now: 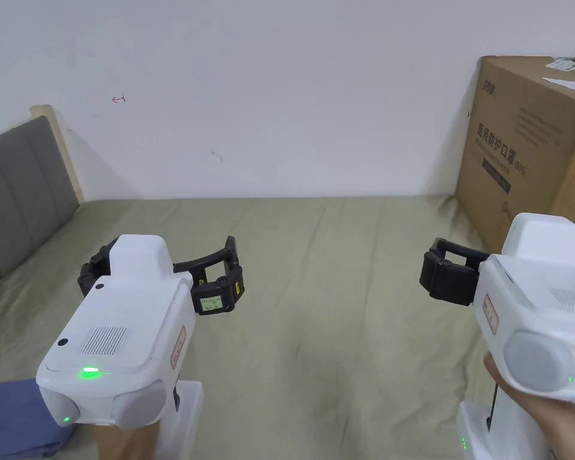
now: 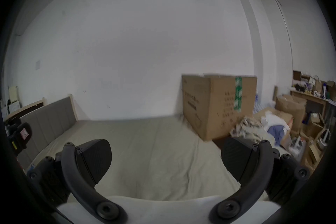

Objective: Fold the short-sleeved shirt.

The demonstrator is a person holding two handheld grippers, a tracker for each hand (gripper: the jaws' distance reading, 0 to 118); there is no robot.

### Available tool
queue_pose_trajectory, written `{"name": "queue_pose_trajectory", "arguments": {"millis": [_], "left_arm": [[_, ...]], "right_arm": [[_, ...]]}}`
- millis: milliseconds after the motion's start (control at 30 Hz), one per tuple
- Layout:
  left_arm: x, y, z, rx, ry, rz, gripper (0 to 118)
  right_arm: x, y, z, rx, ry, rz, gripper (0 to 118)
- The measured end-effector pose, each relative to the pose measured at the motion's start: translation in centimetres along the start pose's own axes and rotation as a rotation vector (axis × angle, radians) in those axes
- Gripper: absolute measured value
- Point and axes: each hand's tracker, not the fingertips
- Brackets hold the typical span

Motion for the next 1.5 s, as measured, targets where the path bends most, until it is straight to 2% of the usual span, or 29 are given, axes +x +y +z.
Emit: {"name": "queue_pose_trajectory", "arguments": {"millis": [200,467,633,833,900,1133,1167,1233,1500], "left_arm": [[-0.3,-0.2,-0.1,-0.002,-0.011,0.030,118],[-0.4,-0.1,-0.2,0.000,-0.002,0.016,118],[-0.4,-0.1,-0.3,-0.003,-0.001,0.015,118],[-0.4,-0.1,-0.3,-0.001,-0.004,0.016,118],[-0.4,-0.1,-0.3,-0.001,-0.005,0.013,118],[-0.3,-0.3,-0.3,0.002,0.000,0.006,118],[-0.3,-0.3,-0.3,0.002,0.001,0.006,118],[-0.2,-0.3,-0.3,0.005,0.003,-0.002,118],[0.1,-0.2,-0.1,0.002,0.002,-0.012,118]], "right_arm": [[0.4,0.3,-1.5,-0.229,-0.026,-0.133,118],[-0.2,0.0,-1.9,-0.244,-0.047,-0.079,118],[-0.8,0.0,-1.2,-0.177,-0.049,-0.020,117],[-0.5,0.1,-1.2,-0.151,-0.020,-0.017,117],[-0.5,-0.2,-0.8,-0.079,-0.035,-0.023,117],[-0.3,-1.7,0.6,0.221,0.065,0.055,117],[-0.3,-1.8,0.7,0.225,0.068,0.089,117],[-0.4,-2.0,0.8,0.242,0.070,0.106,117],[-0.3,-2.3,0.9,0.277,0.070,0.087,117]]}}
